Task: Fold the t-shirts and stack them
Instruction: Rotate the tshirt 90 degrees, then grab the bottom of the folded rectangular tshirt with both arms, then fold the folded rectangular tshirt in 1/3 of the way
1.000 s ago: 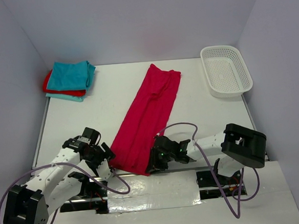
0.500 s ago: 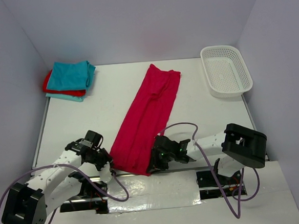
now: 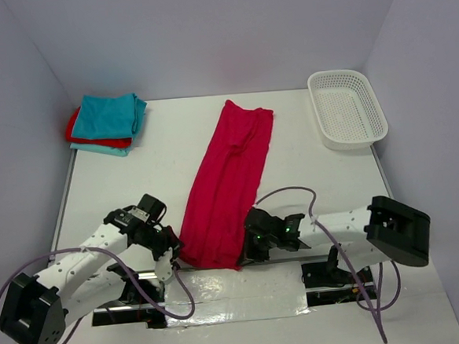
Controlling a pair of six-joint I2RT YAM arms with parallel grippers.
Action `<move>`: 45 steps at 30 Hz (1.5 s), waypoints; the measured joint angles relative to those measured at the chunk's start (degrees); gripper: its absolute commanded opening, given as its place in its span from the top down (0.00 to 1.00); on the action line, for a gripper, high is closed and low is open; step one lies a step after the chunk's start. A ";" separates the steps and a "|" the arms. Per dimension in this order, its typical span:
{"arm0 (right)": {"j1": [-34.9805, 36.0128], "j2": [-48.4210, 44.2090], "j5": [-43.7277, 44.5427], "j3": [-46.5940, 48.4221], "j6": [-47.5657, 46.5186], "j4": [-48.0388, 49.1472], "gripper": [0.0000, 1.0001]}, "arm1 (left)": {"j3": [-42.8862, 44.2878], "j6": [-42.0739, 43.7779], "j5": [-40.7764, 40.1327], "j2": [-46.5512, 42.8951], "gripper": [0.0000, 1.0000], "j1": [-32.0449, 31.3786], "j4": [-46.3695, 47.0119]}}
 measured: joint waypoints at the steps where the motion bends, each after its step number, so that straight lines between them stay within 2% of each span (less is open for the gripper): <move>1: -0.22 -1.66 0.04 -0.74 0.00 -1.01 1.00 | 1.29 -0.50 0.81 0.63 1.00 -1.31 -0.22; 8: -1.31 -10.10 0.17 -4.22 -0.35 -8.50 1.00 | 3.67 -16.06 4.00 1.90 1.00 -14.32 5.11; 14: -3.04 -17.46 0.04 -6.58 -2.01 -14.80 1.00 | 3.78 -31.93 5.11 4.28 1.00 -20.20 12.00; 20: -7.32 -27.08 0.57 -7.45 -5.66 -24.35 1.00 | 5.88 -43.04 4.90 5.27 1.00 -23.02 16.28; 26: -12.20 -28.17 0.72 -3.06 -11.47 -32.46 1.00 | 12.70 -51.43 3.85 6.23 1.00 -23.06 11.17; 30: -18.53 -24.87 -0.09 4.90 -16.72 -36.57 1.00 | 22.93 -54.88 5.20 10.84 1.00 -19.52 3.98; 38: -32.02 -10.32 -0.50 24.96 -30.21 -39.36 1.00 | 46.27 -58.64 9.99 29.40 1.00 -2.80 -9.55; 45: -40.44 2.32 -2.23 33.51 -37.44 -38.47 1.00 | 53.81 -65.00 7.82 39.43 1.00 1.57 -6.67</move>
